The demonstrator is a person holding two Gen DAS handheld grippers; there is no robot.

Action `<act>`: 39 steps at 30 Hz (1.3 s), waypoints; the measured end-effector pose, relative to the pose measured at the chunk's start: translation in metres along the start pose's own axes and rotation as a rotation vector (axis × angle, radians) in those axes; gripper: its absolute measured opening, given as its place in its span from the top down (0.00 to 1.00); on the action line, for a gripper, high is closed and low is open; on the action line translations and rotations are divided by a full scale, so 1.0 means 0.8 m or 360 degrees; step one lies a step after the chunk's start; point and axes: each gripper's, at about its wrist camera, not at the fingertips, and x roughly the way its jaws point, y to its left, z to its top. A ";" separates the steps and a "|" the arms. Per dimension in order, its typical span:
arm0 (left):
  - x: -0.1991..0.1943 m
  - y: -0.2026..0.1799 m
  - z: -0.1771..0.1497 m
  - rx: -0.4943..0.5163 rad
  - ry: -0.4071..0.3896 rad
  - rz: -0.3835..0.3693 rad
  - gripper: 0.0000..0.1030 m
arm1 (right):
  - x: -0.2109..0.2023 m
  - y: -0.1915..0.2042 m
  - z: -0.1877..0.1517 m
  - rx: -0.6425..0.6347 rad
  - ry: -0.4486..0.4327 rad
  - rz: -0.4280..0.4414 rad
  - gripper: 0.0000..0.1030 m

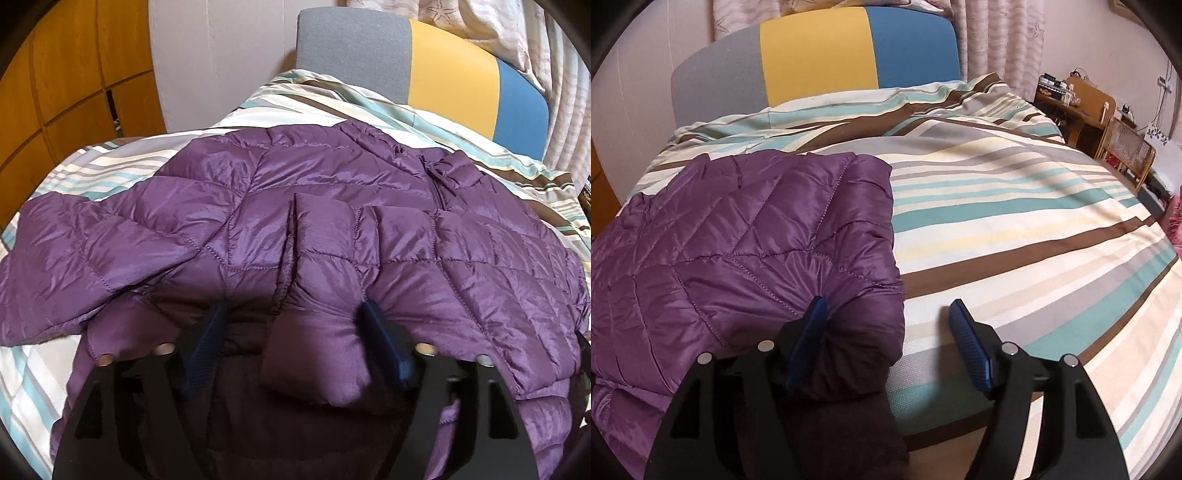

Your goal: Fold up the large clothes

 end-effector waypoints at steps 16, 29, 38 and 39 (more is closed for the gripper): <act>-0.091 0.137 -0.040 -0.0384 -0.0160 -0.0035 0.05 | -0.003 0.004 0.001 -0.0035 -0.0022 -0.0068 0.28; -0.109 0.309 -0.084 -0.1030 -0.0193 0.0136 0.05 | -0.004 0.005 0.001 -0.0039 -0.0028 -0.0094 0.26; -0.113 0.376 -0.120 -0.1364 -0.0253 0.0104 0.05 | -0.005 0.004 0.000 -0.0037 -0.0030 -0.0094 0.24; -0.116 0.382 -0.125 -0.1403 -0.0287 0.0062 0.05 | -0.005 0.003 0.000 -0.0035 -0.0029 -0.0093 0.24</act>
